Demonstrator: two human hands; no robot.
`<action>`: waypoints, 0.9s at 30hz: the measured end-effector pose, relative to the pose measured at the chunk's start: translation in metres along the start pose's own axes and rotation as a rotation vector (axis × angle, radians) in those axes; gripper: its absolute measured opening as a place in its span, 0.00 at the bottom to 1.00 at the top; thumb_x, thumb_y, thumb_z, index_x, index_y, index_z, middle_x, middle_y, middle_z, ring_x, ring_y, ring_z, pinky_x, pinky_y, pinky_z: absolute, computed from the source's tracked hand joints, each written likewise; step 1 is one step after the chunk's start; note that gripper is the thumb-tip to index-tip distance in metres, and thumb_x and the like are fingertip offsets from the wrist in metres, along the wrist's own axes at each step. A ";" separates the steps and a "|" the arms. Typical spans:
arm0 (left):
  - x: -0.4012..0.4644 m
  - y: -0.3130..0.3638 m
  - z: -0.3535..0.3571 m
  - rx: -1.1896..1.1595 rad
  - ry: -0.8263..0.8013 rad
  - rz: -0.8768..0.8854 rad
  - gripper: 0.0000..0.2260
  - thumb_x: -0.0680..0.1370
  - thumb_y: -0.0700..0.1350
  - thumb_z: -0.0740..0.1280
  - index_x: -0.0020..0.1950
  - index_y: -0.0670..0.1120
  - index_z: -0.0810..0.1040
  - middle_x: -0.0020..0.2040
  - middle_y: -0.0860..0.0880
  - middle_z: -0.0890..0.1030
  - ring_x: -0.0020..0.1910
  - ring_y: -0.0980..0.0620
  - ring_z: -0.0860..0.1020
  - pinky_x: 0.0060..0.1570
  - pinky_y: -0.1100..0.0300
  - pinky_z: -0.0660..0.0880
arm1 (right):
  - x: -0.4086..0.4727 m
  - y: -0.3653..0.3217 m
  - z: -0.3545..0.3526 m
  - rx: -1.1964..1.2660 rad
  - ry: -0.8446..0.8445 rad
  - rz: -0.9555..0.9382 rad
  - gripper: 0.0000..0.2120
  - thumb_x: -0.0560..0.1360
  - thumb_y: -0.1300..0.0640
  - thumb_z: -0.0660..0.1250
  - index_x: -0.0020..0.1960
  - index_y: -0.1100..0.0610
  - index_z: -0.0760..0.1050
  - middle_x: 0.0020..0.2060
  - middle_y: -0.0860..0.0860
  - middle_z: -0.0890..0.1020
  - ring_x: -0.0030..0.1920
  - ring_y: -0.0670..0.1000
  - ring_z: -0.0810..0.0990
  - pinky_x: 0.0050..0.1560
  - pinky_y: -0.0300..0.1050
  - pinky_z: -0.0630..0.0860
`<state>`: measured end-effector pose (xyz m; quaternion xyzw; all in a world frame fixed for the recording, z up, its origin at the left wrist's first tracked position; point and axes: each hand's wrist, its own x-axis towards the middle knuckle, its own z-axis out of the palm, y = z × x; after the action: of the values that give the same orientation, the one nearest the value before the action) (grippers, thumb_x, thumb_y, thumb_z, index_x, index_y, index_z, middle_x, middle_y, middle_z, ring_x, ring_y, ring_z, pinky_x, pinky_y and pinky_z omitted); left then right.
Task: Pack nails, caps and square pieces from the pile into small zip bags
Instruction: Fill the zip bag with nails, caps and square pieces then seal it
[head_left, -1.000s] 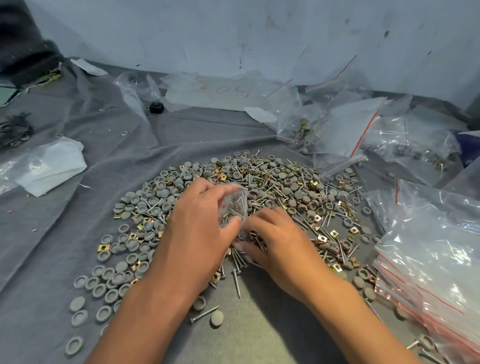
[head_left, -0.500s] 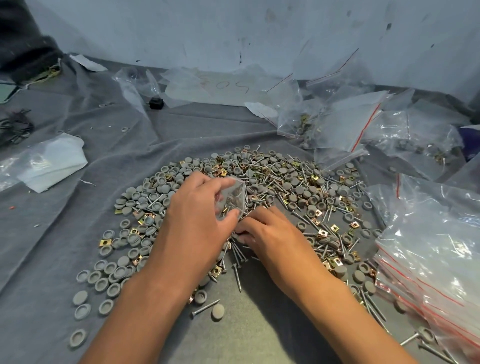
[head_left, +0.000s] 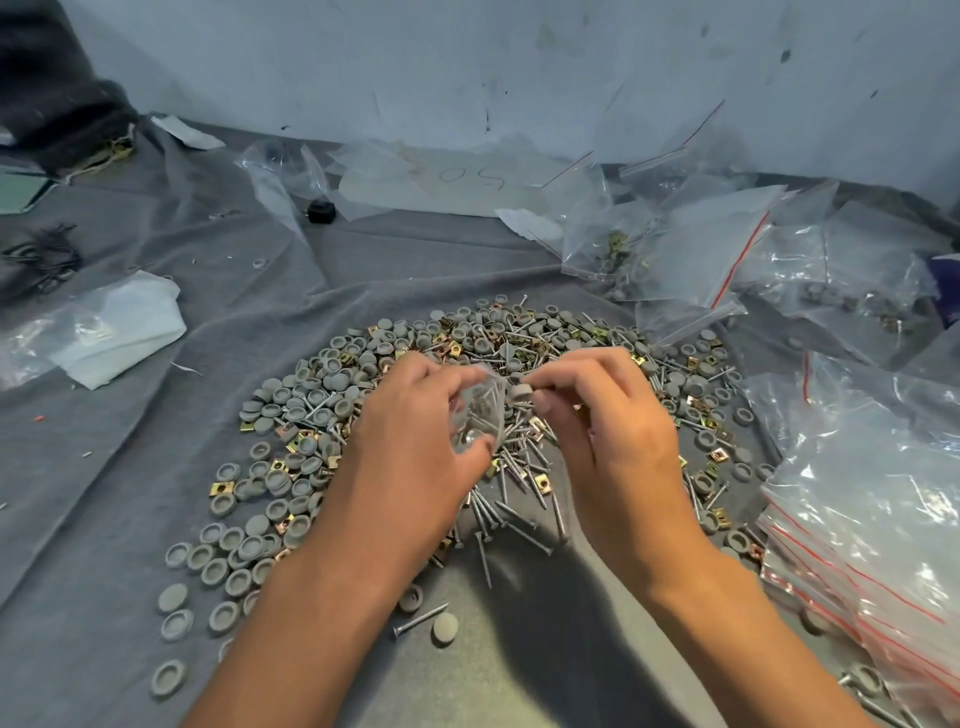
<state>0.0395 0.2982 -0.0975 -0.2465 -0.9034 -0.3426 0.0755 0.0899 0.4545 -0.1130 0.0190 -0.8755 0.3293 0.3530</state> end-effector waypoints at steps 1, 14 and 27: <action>0.000 0.001 0.001 0.008 -0.004 0.005 0.26 0.71 0.47 0.78 0.68 0.56 0.76 0.46 0.65 0.67 0.51 0.77 0.66 0.48 0.82 0.64 | 0.000 -0.003 0.000 -0.001 -0.006 -0.039 0.05 0.79 0.63 0.68 0.53 0.62 0.81 0.50 0.52 0.78 0.48 0.43 0.75 0.52 0.28 0.70; 0.000 0.001 -0.001 -0.007 -0.014 0.032 0.26 0.72 0.48 0.77 0.69 0.57 0.76 0.48 0.64 0.69 0.49 0.70 0.70 0.41 0.76 0.68 | -0.005 -0.008 0.005 0.001 -0.039 -0.099 0.09 0.74 0.61 0.76 0.54 0.58 0.83 0.48 0.47 0.85 0.47 0.37 0.79 0.51 0.25 0.70; 0.010 -0.006 -0.028 -0.627 0.140 -0.334 0.12 0.78 0.44 0.71 0.58 0.60 0.83 0.46 0.54 0.85 0.34 0.65 0.79 0.30 0.72 0.74 | -0.045 -0.025 0.000 -0.073 -0.890 -0.177 0.07 0.78 0.44 0.68 0.54 0.42 0.74 0.50 0.39 0.77 0.53 0.42 0.72 0.51 0.43 0.75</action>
<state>0.0270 0.2796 -0.0767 -0.0826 -0.7748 -0.6267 0.0008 0.1305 0.4260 -0.1275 0.2208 -0.9482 0.2265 -0.0302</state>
